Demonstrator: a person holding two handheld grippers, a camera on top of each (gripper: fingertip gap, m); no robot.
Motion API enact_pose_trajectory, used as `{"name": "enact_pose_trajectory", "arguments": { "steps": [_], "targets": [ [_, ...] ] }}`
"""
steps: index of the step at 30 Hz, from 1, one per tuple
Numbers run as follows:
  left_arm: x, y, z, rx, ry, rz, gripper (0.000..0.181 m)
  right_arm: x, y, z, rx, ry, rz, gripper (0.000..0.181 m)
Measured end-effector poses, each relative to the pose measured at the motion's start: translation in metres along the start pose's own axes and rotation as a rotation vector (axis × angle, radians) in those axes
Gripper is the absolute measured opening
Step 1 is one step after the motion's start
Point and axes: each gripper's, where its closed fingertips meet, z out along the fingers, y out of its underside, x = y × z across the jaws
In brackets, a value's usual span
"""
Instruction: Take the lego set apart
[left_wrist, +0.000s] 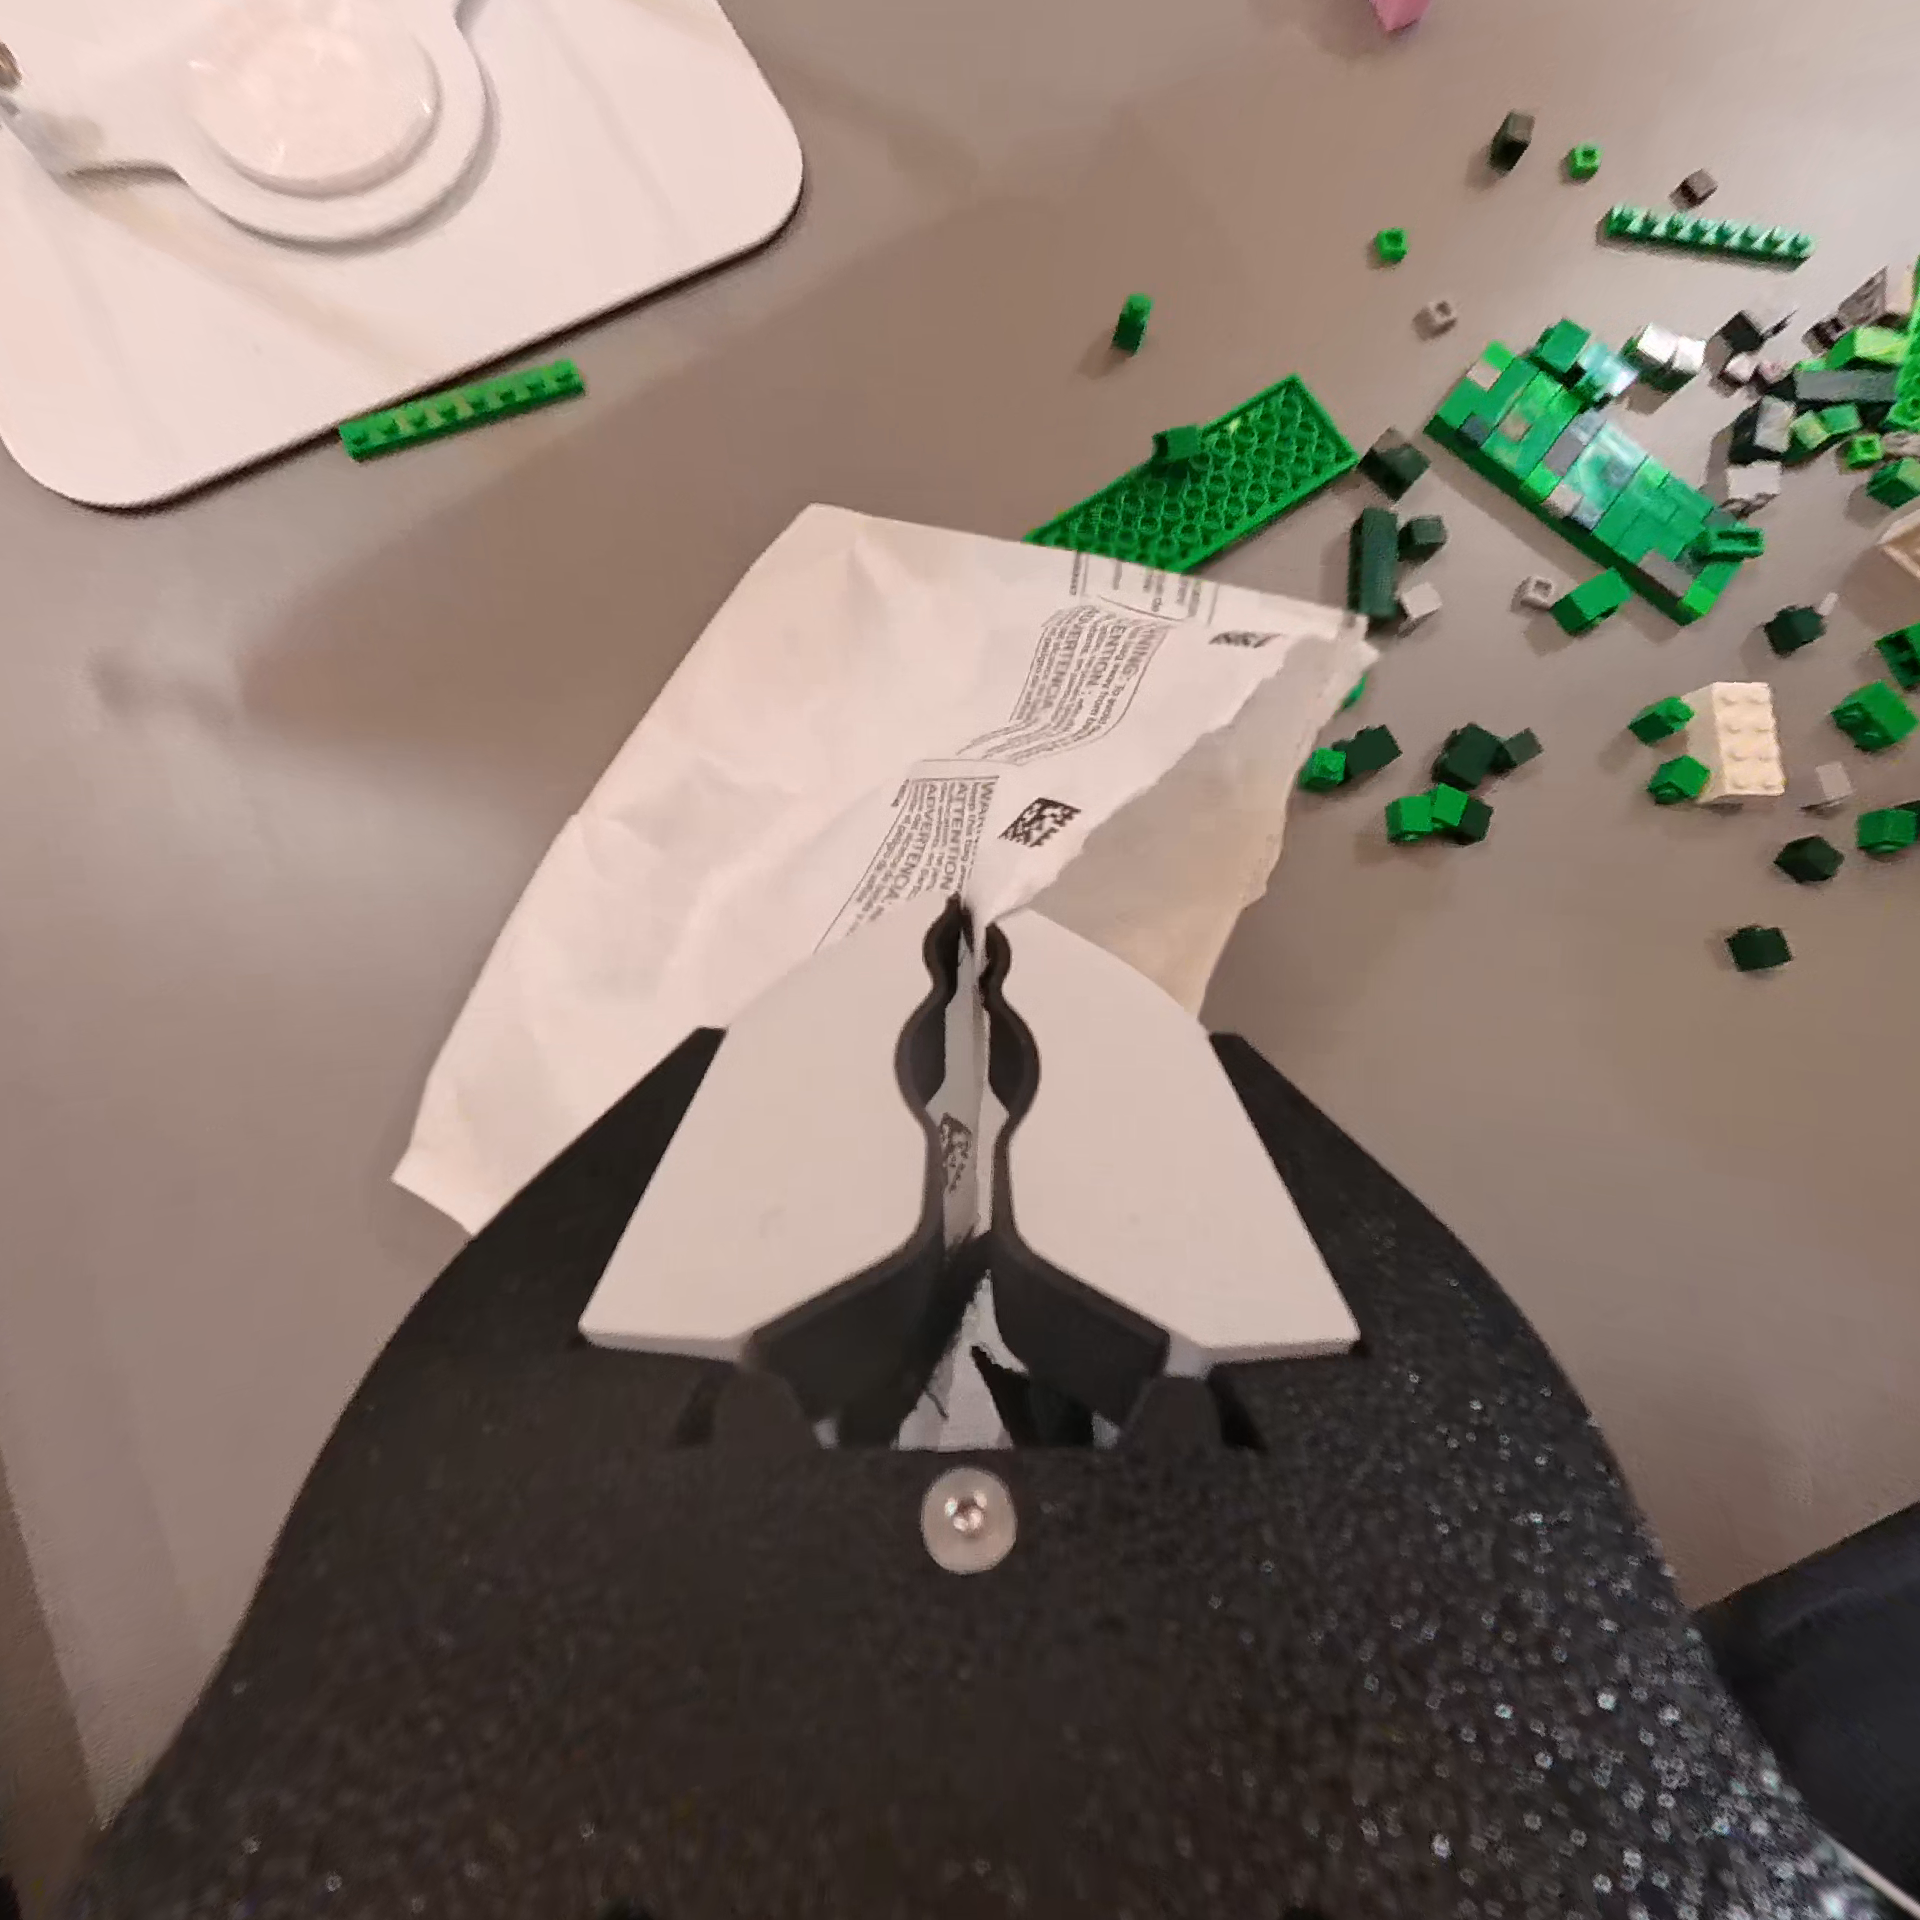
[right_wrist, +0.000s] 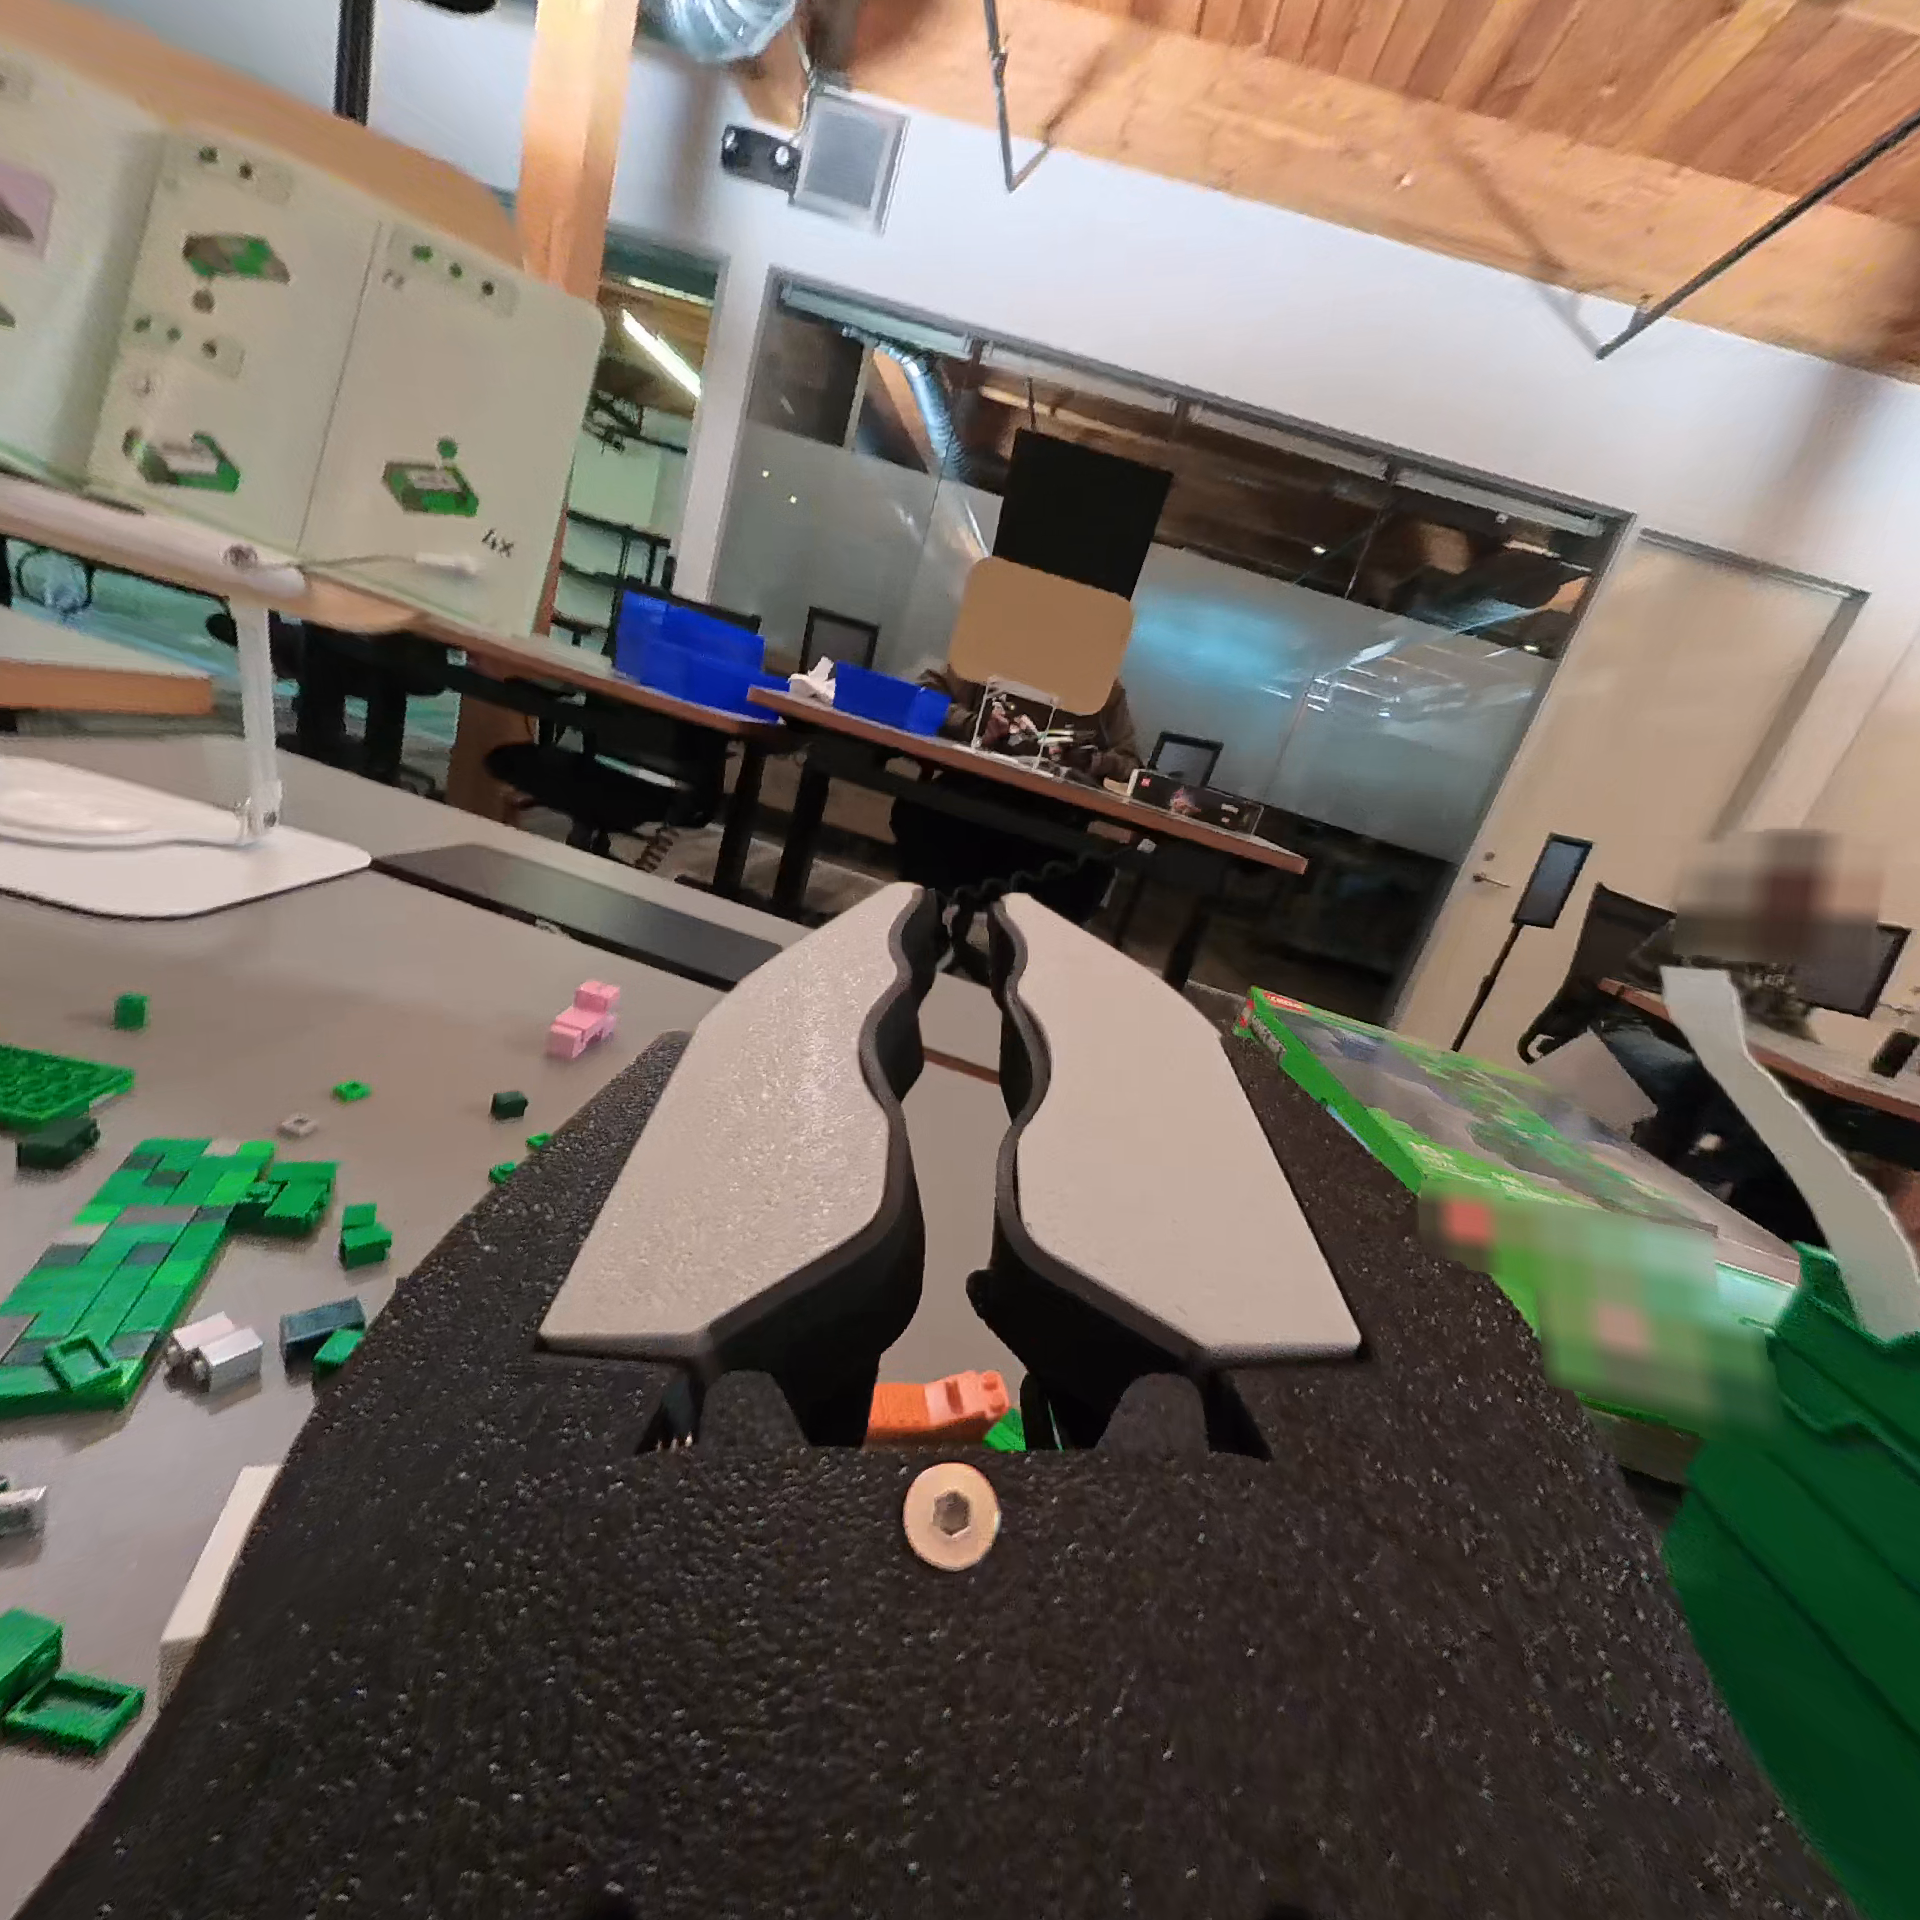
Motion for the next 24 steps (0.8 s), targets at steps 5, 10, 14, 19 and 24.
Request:
{"name": "enact_pose_trajectory", "arguments": {
  "steps": [5, 10, 14, 19, 24],
  "targets": [
    [-0.001, 0.008, 0.007, -0.047, 0.0, -0.007, 0.005, 0.013, 0.011, 0.0, -0.019, 0.039, -0.029, 0.007],
    [0.007, 0.024, 0.009, -0.124, 0.061, 0.006, 0.017, 0.01, 0.014, 0.001, -0.02, 0.024, -0.005, 0.007],
    [0.02, 0.046, 0.011, -0.254, 0.132, 0.015, 0.045, 0.004, 0.012, 0.002, -0.018, 0.008, -0.05, 0.007],
    [0.027, 0.048, 0.008, -0.28, 0.152, 0.013, 0.06, -0.002, 0.008, 0.002, -0.004, -0.011, -0.073, 0.007],
    [0.023, 0.004, -0.015, -0.025, 0.101, 0.009, 0.061, -0.016, 0.007, 0.004, 0.006, -0.068, -0.039, 0.007]
  ]
}}
